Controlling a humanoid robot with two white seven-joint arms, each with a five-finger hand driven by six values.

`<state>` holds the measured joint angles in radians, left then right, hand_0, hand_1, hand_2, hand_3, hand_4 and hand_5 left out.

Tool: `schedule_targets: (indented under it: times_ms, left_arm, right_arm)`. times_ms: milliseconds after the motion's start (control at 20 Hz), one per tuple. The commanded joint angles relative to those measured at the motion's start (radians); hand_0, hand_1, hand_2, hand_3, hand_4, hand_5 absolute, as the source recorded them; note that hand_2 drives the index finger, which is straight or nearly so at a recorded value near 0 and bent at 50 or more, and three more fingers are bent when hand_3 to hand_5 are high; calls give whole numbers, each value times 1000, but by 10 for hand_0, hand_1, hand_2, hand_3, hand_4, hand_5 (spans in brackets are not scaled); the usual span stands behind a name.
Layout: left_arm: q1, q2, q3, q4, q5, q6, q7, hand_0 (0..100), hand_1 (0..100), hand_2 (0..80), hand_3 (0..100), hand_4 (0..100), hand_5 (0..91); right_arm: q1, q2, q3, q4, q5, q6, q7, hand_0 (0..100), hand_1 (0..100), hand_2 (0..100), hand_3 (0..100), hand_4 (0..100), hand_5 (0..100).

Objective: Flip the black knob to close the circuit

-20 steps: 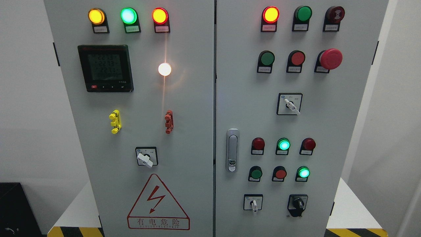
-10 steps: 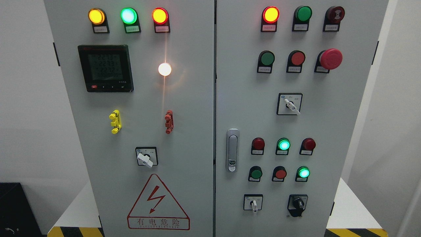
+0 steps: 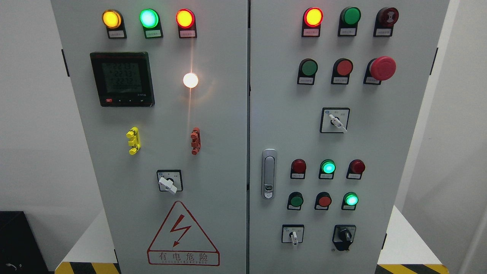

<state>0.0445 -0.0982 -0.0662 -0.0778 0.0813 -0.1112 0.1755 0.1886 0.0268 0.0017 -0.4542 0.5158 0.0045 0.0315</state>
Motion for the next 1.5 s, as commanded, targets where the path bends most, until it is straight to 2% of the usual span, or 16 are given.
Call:
schedule_targets:
  times_ms: [0,100,150,200,300,350,600,650,800,900,1100,1450]
  left_arm:
    - [0,0,-1,1,0,-1,-1,120,556,0,0,0,0]
    - [0,0,-1,1,0,-1,-1,120,556,0,0,0,0]
    - [0,0,0,1,0,-1,-1,120,556,0,0,0,0]
    - [0,0,0,0,0,-1,-1,120,556,0,0,0,0]
    - [0,0,-1,0,0,-1,-1,120,556,0,0,0,0]
    - [0,0,0,1,0,-1,-1,120,556,0,0,0,0]
    - [0,0,-1,0,0,-1,-1,120,556,0,0,0,0]
    - [0,0,0,1,0,-1,-1,120,556,0,0,0,0]
    - [0,0,0,1,0,-1,-1,120,556,0,0,0,0]
    - [0,0,0,0,0,-1,-1,120,556,0,0,0,0]
    - [0,0,0,1,0,-1,-1,120,556,0,0,0,0]
    - [0,0,0,0,0,-1,-1,120,556,0,0,0,0]
  right_arm:
    - [3,-1,-51,-312,266,0,-10,0,90,199,252,240,26]
    - [3,5,-58,-389,328,0,-12,0,84,273,374,336,208]
    - [3,7,-58,-430,351,0,-12,0,83,288,393,363,235]
    - [3,7,-58,-469,366,0,-12,0,82,326,458,414,311]
    - [3,8,-58,-544,385,-1,-12,0,81,376,553,486,390]
    - [3,8,-58,-581,391,-4,-12,0,81,424,617,547,477]
    - [6,12,-60,-765,437,-6,-21,0,84,592,764,672,646]
    - [6,13,-65,-794,463,-6,-31,0,83,623,785,699,677]
    - [3,19,-74,-856,565,-6,-97,0,76,718,870,757,764]
    - [5,30,-84,-928,624,-6,-105,0,66,776,926,813,821]
    - [9,67,-101,-1063,722,-9,-108,0,0,854,996,882,894]
    - [34,77,-100,-1233,776,-18,-87,0,0,893,1000,925,934]
